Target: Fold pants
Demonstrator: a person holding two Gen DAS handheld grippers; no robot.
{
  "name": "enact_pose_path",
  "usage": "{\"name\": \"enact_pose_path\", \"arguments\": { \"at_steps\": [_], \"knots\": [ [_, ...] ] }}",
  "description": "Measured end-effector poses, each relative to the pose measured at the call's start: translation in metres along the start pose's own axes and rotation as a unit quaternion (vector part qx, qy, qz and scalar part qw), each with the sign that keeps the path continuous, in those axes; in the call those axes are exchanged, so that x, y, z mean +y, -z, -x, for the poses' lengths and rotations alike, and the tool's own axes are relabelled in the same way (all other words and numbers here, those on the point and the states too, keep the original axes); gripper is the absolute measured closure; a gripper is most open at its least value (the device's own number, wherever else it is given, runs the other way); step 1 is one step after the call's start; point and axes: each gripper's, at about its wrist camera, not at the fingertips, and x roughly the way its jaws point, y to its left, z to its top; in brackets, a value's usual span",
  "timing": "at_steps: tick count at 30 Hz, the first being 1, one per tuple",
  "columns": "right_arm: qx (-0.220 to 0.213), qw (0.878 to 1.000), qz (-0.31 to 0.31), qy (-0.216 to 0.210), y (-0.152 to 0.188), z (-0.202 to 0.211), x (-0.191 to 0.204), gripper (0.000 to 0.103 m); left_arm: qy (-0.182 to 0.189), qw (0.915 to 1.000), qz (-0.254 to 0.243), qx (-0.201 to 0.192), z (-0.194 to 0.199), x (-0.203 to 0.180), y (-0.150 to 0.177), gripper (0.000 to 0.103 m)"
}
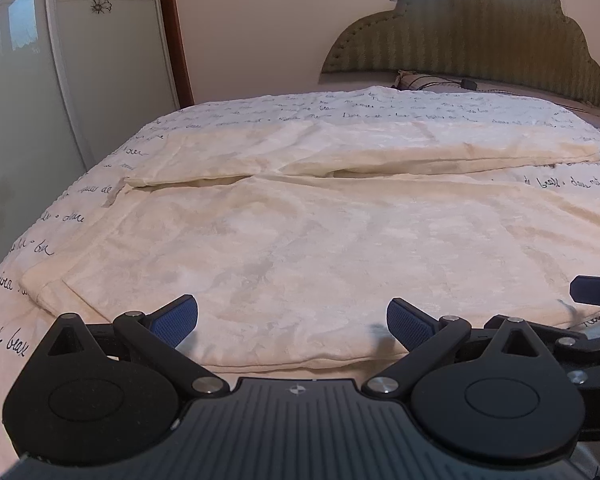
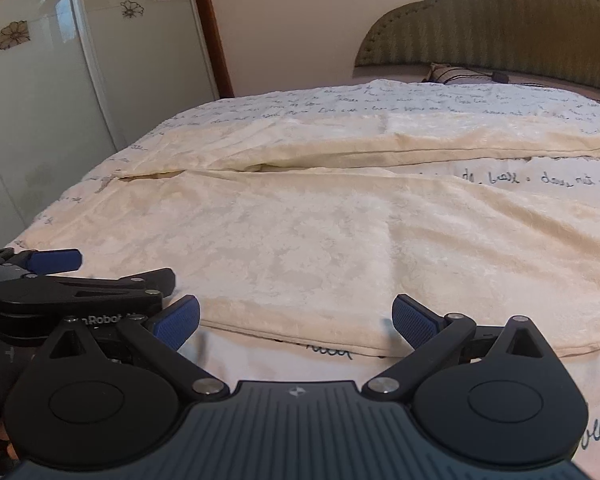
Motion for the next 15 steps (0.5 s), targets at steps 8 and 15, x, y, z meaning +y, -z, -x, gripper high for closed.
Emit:
{"name": "enact_pose_path", "arguments": {
  "at_steps": [8,15],
  "knots": [
    [-0.032,0.998,0.005,-0.056,-0.033,-0.006,-0.014,0.0,-0.015,0.9998,0.009,0.013,-0.022,0.014,-0.01,0.001],
    [-0.02,0.997,0.077,-0.026,-0.067,-0.031,-0.011,0.0,-0.027,0.9992,0.021,0.02,-0.046,0.029,-0.025,0.001]
  ]
}}
